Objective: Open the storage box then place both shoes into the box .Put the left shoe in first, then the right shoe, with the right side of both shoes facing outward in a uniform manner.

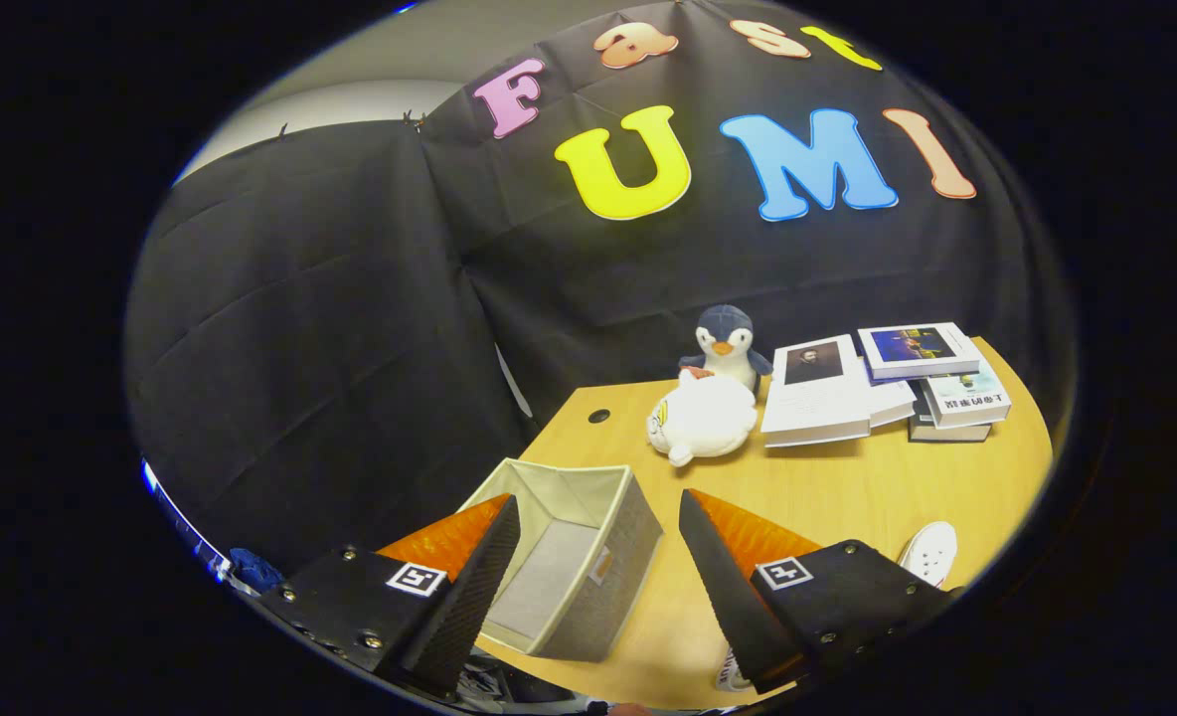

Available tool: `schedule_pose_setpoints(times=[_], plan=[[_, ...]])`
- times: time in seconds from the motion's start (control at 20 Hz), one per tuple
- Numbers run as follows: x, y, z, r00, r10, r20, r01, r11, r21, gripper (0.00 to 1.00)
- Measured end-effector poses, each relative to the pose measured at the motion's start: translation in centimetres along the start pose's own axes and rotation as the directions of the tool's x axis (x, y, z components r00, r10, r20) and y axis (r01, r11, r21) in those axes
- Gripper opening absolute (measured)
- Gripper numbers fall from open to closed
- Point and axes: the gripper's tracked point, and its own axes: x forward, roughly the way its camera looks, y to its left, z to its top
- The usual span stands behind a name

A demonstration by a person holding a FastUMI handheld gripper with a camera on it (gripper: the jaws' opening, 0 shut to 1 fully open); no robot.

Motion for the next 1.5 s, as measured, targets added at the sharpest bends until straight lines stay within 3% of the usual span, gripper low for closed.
schedule_pose_setpoints(times=[0.35,0.7,1.2,1.5], plan=[[-0.3,-7.1,-4.2,0.99,-0.124,-0.073,0.125,0.992,0.002,0.98],[-0.5,-12.9,-8.7,0.958,-0.23,-0.17,0.235,0.972,0.009,0.98],[-0.2,-16.9,-15.5,0.901,-0.276,-0.334,0.297,0.955,0.013,0.98],[-0.4,-17.4,-18.9,0.862,-0.263,-0.433,0.306,0.951,0.032,0.98]])
